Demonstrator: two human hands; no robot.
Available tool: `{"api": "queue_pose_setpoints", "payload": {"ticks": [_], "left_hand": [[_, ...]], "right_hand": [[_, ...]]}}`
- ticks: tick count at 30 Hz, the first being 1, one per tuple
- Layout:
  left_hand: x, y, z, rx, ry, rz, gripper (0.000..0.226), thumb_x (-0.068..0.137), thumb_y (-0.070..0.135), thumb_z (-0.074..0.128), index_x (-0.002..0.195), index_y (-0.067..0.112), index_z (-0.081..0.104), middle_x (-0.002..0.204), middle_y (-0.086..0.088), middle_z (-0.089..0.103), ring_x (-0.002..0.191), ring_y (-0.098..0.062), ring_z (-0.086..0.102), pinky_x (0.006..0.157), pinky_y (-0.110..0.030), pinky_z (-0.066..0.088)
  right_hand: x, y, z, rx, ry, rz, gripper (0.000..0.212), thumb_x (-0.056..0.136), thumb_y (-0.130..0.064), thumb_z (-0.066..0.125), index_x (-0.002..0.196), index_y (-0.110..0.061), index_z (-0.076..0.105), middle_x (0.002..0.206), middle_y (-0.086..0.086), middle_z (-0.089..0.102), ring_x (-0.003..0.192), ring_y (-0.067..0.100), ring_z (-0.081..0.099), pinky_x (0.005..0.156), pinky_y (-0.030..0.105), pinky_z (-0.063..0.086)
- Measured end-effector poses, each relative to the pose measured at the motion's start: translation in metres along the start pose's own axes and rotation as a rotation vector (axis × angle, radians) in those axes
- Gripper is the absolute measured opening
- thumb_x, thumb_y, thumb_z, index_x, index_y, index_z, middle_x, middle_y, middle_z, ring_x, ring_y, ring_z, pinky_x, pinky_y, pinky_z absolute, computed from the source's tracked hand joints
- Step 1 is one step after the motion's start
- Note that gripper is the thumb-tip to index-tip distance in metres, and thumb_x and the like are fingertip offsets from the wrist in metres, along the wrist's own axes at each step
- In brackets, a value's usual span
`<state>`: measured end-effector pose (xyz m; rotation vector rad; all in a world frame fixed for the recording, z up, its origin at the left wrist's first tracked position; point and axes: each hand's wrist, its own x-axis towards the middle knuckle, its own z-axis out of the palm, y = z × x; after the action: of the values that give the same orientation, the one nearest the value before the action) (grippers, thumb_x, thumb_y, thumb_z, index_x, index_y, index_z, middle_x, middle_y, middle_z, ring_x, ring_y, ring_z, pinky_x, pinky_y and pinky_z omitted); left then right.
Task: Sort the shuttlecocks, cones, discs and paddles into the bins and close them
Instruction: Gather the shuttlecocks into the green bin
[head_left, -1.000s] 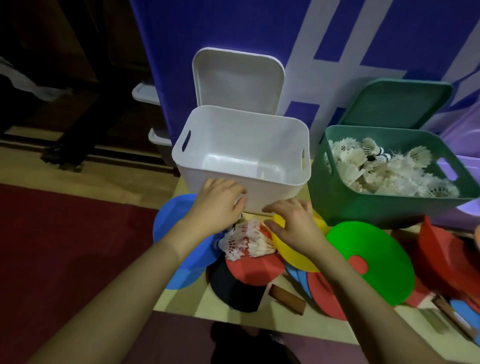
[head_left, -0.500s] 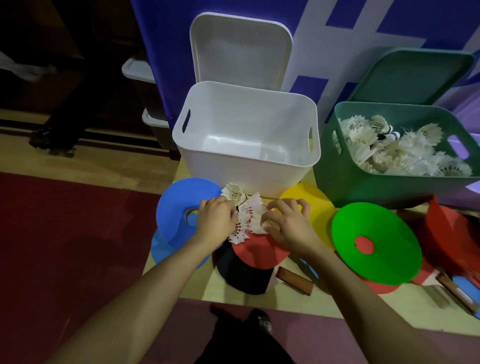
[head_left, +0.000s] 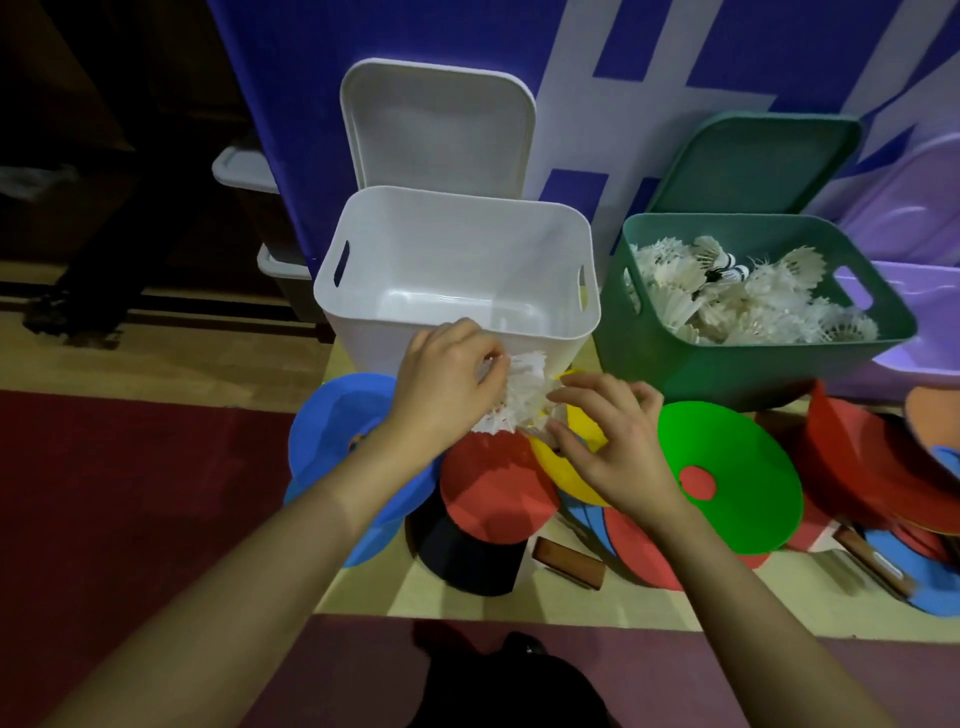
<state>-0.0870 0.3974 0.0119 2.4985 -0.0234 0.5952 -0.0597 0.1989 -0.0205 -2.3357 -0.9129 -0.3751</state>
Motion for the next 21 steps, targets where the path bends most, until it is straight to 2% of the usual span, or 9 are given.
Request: {"api": "queue_pose_setpoints", "payload": {"ticks": [5, 11, 16, 19, 21], "left_hand": [[0.043, 0.046, 0.002, -0.051, 0.105, 0.122, 0.023, 0.083, 0.028, 0.050, 0.078, 0.013, 0.067, 0.081, -0.001, 0.063, 0.077, -0.023, 0.060, 0.073, -0.035, 0.039], [0.100, 0.103, 0.030, -0.094, 0.191, 0.235, 0.022, 0.087, 0.025, 0.055, 0.086, 0.009, 0.071, 0.085, -0.005, 0.067, 0.081, -0.021, 0.060, 0.074, -0.029, 0.041], [0.147, 0.147, 0.081, -0.101, 0.192, 0.230, 0.019, 0.086, 0.022, 0.058, 0.091, 0.009, 0.072, 0.088, -0.005, 0.067, 0.080, -0.021, 0.061, 0.072, -0.033, 0.048], [0.166, 0.168, 0.112, -0.109, 0.199, 0.218, 0.018, 0.087, 0.021, 0.058, 0.092, 0.009, 0.071, 0.089, -0.005, 0.067, 0.079, -0.019, 0.061, 0.071, -0.028, 0.046], [0.176, 0.176, 0.132, -0.088, 0.185, 0.224, 0.017, 0.087, 0.018, 0.058, 0.090, 0.007, 0.070, 0.087, -0.006, 0.067, 0.075, -0.020, 0.062, 0.068, -0.027, 0.046]], "right_hand": [[0.019, 0.014, -0.045, 0.005, 0.131, -0.017, 0.022, 0.087, -0.034, 0.058, 0.103, -0.021, 0.066, 0.112, -0.003, 0.059, 0.107, 0.009, 0.053, 0.089, 0.029, 0.022], [0.044, 0.068, -0.102, -0.021, 0.269, -0.042, 0.023, 0.086, -0.030, 0.059, 0.103, -0.017, 0.067, 0.112, 0.000, 0.061, 0.109, 0.010, 0.053, 0.088, 0.035, 0.027], [0.059, 0.135, -0.142, -0.038, 0.291, -0.061, 0.021, 0.085, -0.028, 0.061, 0.103, -0.017, 0.067, 0.112, 0.000, 0.061, 0.109, 0.008, 0.053, 0.087, 0.036, 0.030], [0.065, 0.175, -0.160, -0.004, 0.271, -0.046, 0.022, 0.085, -0.025, 0.060, 0.104, -0.018, 0.066, 0.113, -0.001, 0.060, 0.110, 0.005, 0.050, 0.088, 0.036, 0.032], [0.068, 0.200, -0.165, 0.040, 0.232, -0.042, 0.022, 0.085, -0.025, 0.059, 0.105, -0.017, 0.065, 0.113, -0.001, 0.059, 0.109, 0.010, 0.052, 0.090, 0.039, 0.036]]}}
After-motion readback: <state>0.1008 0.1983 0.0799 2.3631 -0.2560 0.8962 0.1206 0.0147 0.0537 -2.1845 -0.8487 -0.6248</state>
